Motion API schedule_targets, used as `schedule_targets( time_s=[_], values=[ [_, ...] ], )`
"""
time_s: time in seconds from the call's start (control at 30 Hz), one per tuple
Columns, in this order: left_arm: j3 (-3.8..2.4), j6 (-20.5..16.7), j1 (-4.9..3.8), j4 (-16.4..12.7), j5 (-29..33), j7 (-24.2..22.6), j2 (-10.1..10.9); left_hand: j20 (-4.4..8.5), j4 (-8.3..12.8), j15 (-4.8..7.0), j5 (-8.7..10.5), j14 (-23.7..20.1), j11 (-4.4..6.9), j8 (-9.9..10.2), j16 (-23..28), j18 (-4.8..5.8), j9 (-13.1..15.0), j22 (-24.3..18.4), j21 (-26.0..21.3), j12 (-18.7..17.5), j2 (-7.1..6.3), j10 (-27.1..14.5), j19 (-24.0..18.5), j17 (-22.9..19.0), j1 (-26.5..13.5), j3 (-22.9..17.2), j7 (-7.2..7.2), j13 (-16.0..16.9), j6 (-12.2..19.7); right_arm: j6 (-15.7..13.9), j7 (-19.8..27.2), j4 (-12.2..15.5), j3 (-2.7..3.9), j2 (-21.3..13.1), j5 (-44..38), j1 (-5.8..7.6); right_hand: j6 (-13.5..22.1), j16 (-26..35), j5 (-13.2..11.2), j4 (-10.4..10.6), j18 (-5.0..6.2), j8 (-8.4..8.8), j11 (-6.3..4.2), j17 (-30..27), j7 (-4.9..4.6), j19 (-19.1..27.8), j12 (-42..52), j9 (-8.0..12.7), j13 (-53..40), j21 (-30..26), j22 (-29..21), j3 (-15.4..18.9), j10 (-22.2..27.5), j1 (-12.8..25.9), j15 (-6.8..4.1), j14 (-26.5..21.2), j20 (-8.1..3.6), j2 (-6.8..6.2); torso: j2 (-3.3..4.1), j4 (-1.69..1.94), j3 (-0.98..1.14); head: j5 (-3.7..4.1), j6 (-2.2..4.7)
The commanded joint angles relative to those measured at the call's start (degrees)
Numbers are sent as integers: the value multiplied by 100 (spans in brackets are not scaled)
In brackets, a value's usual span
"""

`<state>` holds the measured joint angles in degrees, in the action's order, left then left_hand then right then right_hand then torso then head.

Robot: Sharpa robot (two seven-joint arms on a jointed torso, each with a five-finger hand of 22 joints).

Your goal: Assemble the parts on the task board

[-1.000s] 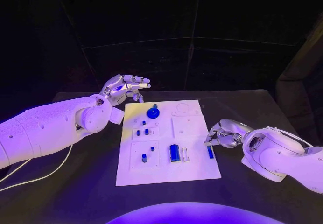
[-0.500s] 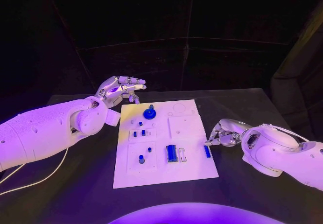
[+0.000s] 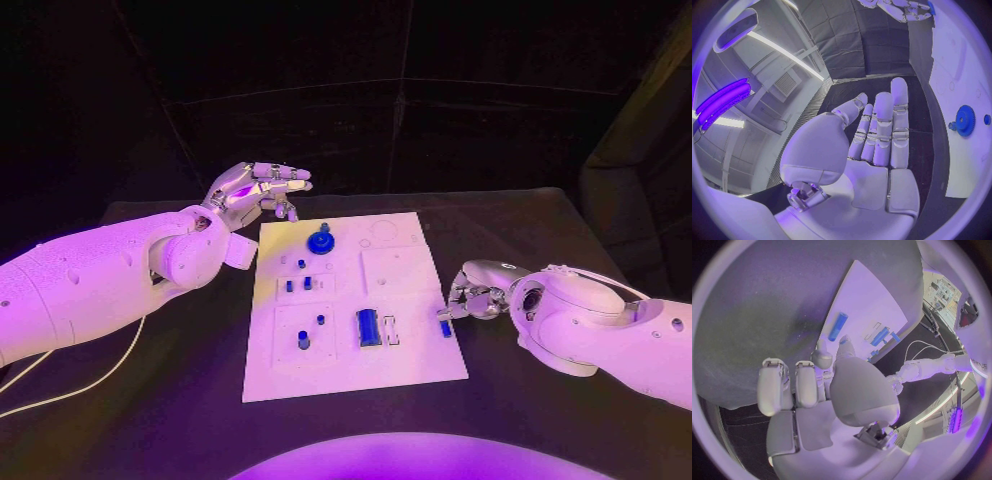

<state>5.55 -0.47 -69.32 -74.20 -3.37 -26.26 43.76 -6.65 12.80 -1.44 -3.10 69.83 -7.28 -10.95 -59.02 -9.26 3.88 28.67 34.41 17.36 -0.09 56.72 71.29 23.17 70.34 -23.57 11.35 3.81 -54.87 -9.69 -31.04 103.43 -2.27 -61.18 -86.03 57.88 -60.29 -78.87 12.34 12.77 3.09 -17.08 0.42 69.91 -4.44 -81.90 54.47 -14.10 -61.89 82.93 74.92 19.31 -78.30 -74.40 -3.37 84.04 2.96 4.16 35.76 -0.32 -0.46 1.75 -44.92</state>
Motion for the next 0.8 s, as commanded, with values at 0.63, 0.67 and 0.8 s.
schedule_targets(
  time_s=[0.63,0.67,0.8],
  values=[
    [-4,82,-1,6,24,-6,5,-24,-4,-14,-14,-41,17,-24,-21,-115,8,-7,-28,23,38,-42,33,-8,-6,42,1,5,40,499,-97,-29,-1,248,-434,-67,-89,52,176,-264,1,-32,-84,-6,38,53,-73,-205,-1,-57,284,-111,-9,-505,-72,236,-48,-9,-2,-3,-5,-24,-4],
    [-4,83,-1,5,24,-4,6,-25,-5,-15,-14,-43,16,-30,-25,-115,8,-10,-31,33,40,-49,34,-13,-6,50,2,5,46,515,-100,-37,-1,260,-449,-70,-86,54,185,-276,1,-29,-84,-7,38,54,-80,-210,3,-58,282,-113,-6,-521,-72,236,-49,-11,-1,-3,-5,-25,-5],
    [-4,86,-1,-2,24,1,13,-25,-5,-15,-14,-44,16,-31,-26,-115,8,-10,-31,34,40,-50,34,-13,-6,51,2,5,46,567,-102,-83,-2,330,-560,-93,-55,73,219,-351,4,-2,-80,-31,29,65,-129,-232,32,-70,268,-120,17,-617,-70,231,-50,-29,-2,-3,-6,-33,-9]
  ],
)
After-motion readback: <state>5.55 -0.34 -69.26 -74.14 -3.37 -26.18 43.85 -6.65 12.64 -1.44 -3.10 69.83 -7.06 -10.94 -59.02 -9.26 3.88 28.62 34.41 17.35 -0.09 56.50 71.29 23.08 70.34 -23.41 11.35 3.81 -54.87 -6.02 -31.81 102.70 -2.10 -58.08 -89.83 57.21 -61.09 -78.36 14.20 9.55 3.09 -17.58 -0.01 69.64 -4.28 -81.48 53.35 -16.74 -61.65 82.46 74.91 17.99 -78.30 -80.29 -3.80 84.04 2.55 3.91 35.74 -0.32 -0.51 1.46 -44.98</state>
